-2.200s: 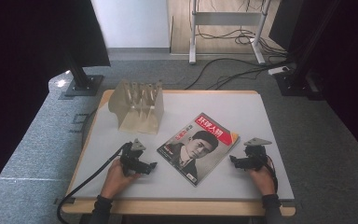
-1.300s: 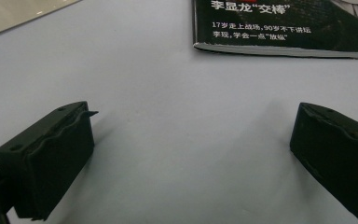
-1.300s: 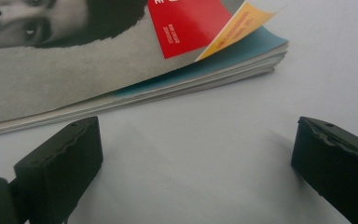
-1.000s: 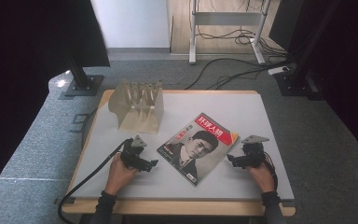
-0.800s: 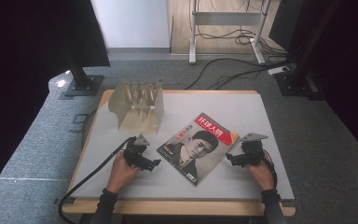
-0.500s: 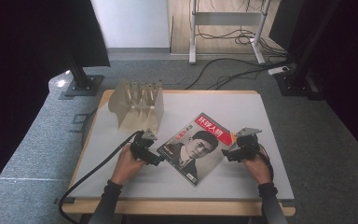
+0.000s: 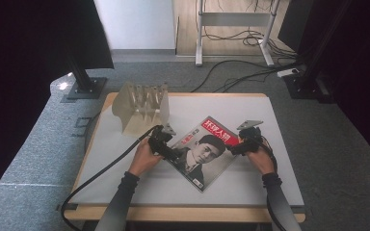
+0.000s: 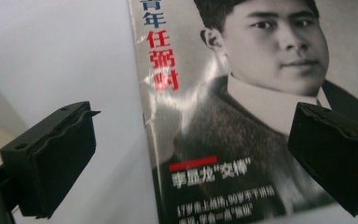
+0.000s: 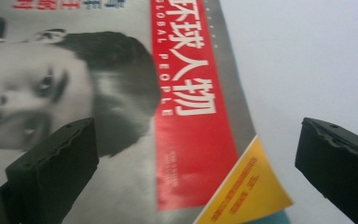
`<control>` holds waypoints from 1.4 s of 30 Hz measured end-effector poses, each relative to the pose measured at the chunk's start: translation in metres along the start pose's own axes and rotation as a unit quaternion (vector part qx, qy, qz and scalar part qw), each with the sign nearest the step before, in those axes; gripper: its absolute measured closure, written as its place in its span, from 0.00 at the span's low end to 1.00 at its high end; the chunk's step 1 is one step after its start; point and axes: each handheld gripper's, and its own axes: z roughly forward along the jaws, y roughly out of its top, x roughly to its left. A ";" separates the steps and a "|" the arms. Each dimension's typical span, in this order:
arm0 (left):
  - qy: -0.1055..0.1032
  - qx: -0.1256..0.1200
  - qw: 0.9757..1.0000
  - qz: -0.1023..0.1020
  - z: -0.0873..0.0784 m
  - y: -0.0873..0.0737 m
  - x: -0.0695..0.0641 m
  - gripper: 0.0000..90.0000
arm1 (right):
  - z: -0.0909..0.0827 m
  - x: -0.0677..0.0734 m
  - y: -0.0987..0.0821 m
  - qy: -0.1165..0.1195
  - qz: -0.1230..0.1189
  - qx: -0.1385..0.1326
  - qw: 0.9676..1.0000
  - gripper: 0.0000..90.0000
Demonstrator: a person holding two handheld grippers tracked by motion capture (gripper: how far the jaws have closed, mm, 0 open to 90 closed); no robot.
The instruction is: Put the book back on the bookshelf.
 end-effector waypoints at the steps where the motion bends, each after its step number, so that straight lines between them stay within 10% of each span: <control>1: 0.000 0.003 1.000 0.000 0.004 0.001 0.001 0.01 | 0.002 -0.003 0.001 -0.001 0.001 0.003 1.000 0.00; 12: -0.018 -0.002 1.000 -0.017 0.036 -0.009 0.001 0.00 | 0.031 -0.018 -0.006 0.049 0.011 0.020 0.999 0.02; 26: -0.030 -0.013 0.999 -0.005 0.032 -0.017 -0.013 0.00 | 0.025 -0.011 -0.014 0.068 0.009 0.009 0.998 0.03; 42: -0.035 -0.005 0.999 -0.001 0.006 -0.046 -0.032 0.00 | 0.004 0.031 -0.035 0.075 0.003 -0.006 0.997 0.03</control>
